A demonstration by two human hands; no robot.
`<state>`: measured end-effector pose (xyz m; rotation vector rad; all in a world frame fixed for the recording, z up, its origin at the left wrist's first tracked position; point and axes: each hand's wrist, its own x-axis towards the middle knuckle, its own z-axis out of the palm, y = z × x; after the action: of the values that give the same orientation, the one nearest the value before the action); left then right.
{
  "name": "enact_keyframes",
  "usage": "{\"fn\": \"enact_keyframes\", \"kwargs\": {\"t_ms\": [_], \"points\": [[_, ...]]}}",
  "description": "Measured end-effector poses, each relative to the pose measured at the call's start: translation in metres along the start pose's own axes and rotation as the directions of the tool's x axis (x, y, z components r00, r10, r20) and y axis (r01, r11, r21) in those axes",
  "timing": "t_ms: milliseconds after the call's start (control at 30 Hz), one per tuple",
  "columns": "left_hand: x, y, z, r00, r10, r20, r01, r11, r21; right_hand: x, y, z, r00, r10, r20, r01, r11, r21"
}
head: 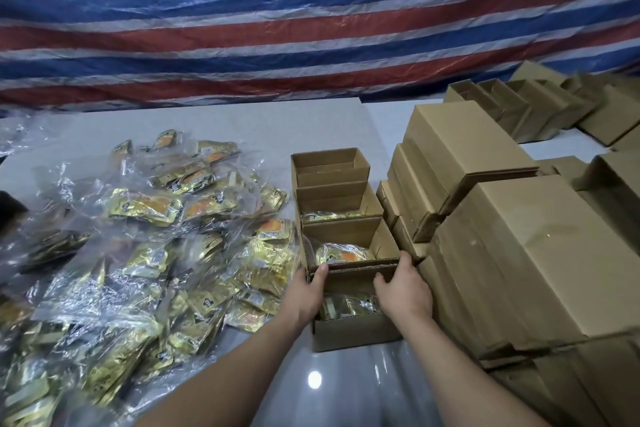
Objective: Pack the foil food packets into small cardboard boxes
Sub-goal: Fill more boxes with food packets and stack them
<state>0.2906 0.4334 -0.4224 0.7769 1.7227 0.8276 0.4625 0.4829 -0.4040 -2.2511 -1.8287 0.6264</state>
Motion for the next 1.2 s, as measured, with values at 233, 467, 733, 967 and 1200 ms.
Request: {"fn": "enact_keyframes", "kwargs": {"t_ms": [233, 467, 733, 967, 1200], "points": [[0.001, -0.003, -0.001, 1.000, 0.008, 0.020, -0.007, 0.997, -0.077, -0.001, 0.001, 0.003, 0.999, -0.006, -0.034, 0.005, 1.000, -0.026], [0.003, -0.003, -0.001, 1.000, 0.004, 0.027, -0.001, 0.995, -0.104, -0.004, 0.003, 0.003, 0.997, -0.020, -0.077, 0.018, 0.999, -0.030], [0.008, -0.006, -0.001, 1.000, 0.006, 0.022, -0.005, 0.998, -0.068, -0.003, 0.000, 0.005, 0.995, -0.025, -0.093, 0.021, 0.999, -0.044], [0.020, 0.005, -0.005, 1.000, 0.029, -0.002, -0.029, 0.998, -0.051, 0.005, -0.006, 0.007, 0.997, -0.019, -0.074, 0.019, 1.000, -0.006], [0.024, 0.009, -0.003, 1.000, 0.007, -0.019, -0.005, 0.998, 0.059, 0.012, -0.012, 0.004, 1.000, -0.016, -0.003, 0.016, 1.000, -0.016]]}}
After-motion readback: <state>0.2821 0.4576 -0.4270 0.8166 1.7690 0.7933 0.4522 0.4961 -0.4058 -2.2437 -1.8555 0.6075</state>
